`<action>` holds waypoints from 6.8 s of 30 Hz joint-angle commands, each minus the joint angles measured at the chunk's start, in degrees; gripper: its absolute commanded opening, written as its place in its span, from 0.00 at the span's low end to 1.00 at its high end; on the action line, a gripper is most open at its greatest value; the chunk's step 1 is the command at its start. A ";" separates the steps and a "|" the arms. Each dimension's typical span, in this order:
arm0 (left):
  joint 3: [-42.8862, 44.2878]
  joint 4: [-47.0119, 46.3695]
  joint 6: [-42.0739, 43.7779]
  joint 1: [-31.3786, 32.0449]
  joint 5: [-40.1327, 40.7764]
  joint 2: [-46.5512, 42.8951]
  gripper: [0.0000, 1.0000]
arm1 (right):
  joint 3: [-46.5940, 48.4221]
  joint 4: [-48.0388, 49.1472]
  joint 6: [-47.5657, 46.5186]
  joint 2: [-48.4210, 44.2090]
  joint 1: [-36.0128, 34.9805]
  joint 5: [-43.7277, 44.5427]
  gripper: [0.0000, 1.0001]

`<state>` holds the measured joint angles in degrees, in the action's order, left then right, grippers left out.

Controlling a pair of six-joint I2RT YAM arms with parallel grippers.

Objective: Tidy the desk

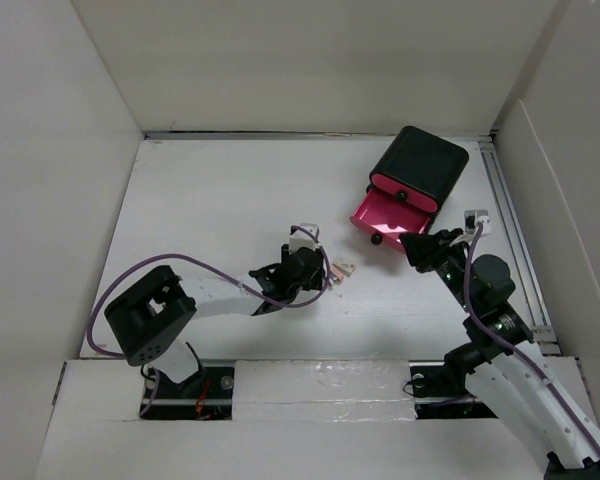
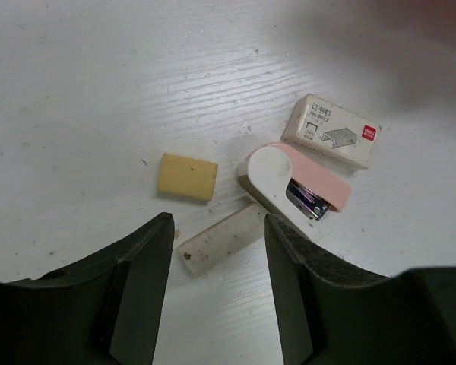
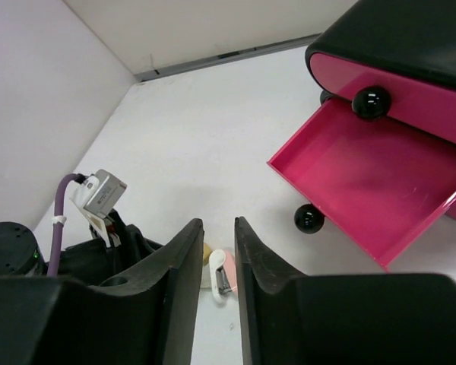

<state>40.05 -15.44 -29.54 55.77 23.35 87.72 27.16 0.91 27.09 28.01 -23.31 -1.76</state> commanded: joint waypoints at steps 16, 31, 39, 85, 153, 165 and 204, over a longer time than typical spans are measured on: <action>2.84 4.02 -2.98 -0.05 -2.96 4.82 0.58 | -0.53 4.45 0.15 -0.06 -0.42 -1.84 0.35; 3.37 8.58 -2.37 1.19 -3.14 6.06 0.31 | -0.17 5.77 0.24 2.14 -0.42 -3.07 0.35; 2.05 13.42 -3.51 3.47 -2.08 5.35 0.38 | -0.09 6.48 0.42 2.93 -0.42 -3.60 0.35; 56.96 4.89 12.40 1.98 -4.02 28.02 0.02 | 10.11 -12.77 -3.27 -9.99 -0.42 3.69 0.02; 11.89 4.63 -9.13 -1.36 7.49 14.58 0.30 | 9.05 -11.37 -3.89 -7.27 -0.42 2.20 0.06; 16.01 6.03 -3.78 -1.36 10.39 6.86 0.00 | 8.62 -11.37 -3.80 -7.18 -0.42 2.20 0.06; 52.59 -2.49 6.69 -1.89 -7.36 27.86 0.47 | 2.64 -7.76 -3.71 -8.85 -0.95 6.42 0.03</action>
<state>92.31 -15.66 -23.86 54.24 15.66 118.54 27.90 -8.54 24.16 18.98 -23.70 3.46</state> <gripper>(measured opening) 0.462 0.035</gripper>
